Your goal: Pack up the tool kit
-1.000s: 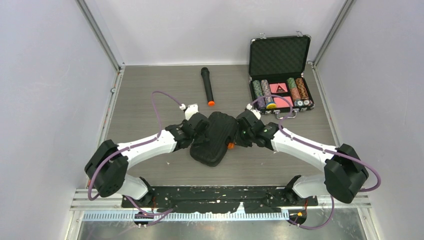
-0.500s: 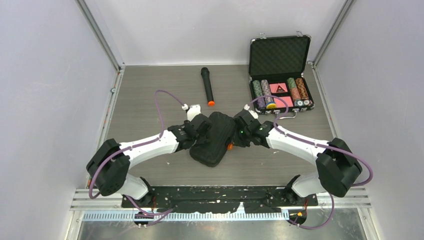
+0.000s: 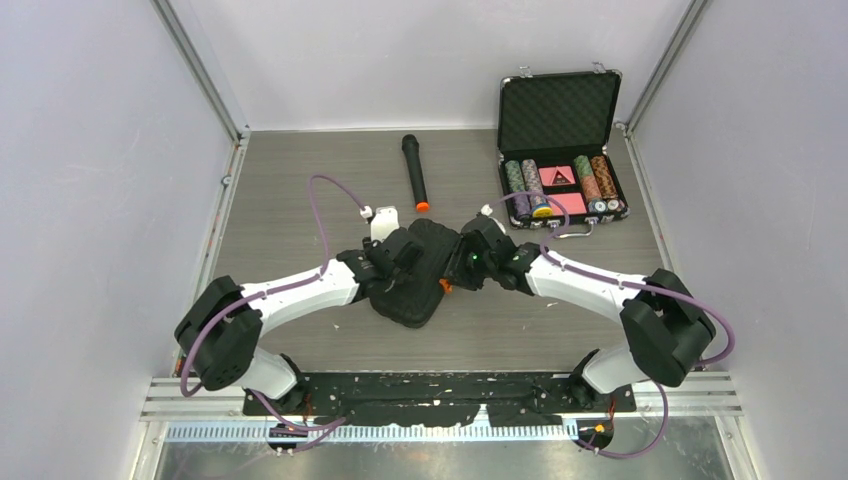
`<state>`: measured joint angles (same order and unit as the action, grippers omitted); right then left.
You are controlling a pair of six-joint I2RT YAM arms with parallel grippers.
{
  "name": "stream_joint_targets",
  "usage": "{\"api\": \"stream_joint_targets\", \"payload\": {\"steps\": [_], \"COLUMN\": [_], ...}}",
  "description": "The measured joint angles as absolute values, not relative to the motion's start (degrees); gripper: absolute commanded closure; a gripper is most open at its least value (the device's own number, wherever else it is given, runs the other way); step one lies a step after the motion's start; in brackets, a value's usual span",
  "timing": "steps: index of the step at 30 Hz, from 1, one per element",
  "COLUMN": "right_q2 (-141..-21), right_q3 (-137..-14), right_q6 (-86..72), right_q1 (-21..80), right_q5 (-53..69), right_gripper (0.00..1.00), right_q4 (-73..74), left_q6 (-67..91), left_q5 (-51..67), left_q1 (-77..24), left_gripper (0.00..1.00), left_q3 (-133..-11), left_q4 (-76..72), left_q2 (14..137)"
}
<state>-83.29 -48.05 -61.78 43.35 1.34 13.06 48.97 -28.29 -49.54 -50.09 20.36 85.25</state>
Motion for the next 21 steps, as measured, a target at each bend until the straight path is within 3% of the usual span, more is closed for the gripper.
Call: {"api": "stream_joint_targets", "payload": {"steps": [4,11,21], "right_q2": [-83.33,-83.55,-81.97], "right_q3": [-48.03,-45.84,-34.28], "right_q6": [-61.84,-63.2,-63.22], "right_q1": [43.75,43.75,42.78], "right_q5": [3.46,5.26,8.8], "right_gripper": [0.62,0.76,0.88], "right_q4": [10.7,6.02,-14.2], "left_q6": [48.51,47.29,45.84], "left_q5": [-29.82,-31.97,-33.34], "left_q1": [-49.58,-49.58,-49.58], "left_gripper": [0.59,0.59,0.59], "left_q3": [-50.24,-50.13,-49.39], "left_q4": [20.53,20.69,20.86], "left_q2": [85.49,85.25,83.15]}}
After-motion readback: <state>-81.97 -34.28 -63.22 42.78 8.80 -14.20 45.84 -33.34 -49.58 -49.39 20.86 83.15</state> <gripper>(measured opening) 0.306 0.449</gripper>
